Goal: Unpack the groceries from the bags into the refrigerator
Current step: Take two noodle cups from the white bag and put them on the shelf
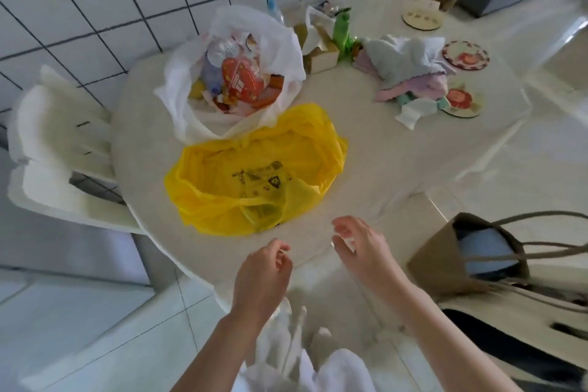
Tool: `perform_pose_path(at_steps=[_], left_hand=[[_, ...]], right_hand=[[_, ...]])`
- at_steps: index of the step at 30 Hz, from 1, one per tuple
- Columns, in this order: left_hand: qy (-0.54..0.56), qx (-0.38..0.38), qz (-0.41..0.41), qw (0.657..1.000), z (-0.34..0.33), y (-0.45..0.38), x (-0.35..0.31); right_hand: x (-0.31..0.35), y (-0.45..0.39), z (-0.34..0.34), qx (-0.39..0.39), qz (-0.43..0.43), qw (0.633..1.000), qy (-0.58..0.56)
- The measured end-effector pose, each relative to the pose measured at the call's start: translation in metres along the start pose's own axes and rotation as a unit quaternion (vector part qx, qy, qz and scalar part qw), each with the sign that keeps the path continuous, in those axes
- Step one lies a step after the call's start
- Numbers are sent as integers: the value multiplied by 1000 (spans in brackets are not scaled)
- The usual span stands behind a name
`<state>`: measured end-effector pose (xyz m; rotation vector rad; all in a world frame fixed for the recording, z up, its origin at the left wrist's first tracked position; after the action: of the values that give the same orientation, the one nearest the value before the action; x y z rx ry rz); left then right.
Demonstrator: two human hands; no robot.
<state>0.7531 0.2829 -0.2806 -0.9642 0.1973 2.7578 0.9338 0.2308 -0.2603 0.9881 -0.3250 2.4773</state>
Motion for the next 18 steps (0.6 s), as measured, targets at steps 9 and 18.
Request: perform_pose_path(at_steps=[9, 18], left_hand=[[16, -73, 43, 996, 27, -112, 19], [8, -164, 63, 984, 79, -219, 28]], right_hand=[[32, -94, -44, 37, 37, 999, 1], [84, -179, -72, 75, 111, 991, 2]])
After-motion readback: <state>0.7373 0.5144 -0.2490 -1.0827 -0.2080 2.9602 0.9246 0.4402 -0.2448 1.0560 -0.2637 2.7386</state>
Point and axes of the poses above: each hand's wrist, its own y-axis away from the middle knuckle, its own z-axis out of the back of the hand, x = y × z, the point moved 10 cm from there along -y, towards the middle knuckle, and after that the axes turned 13 degrees about -x, right-handed, at the moved point
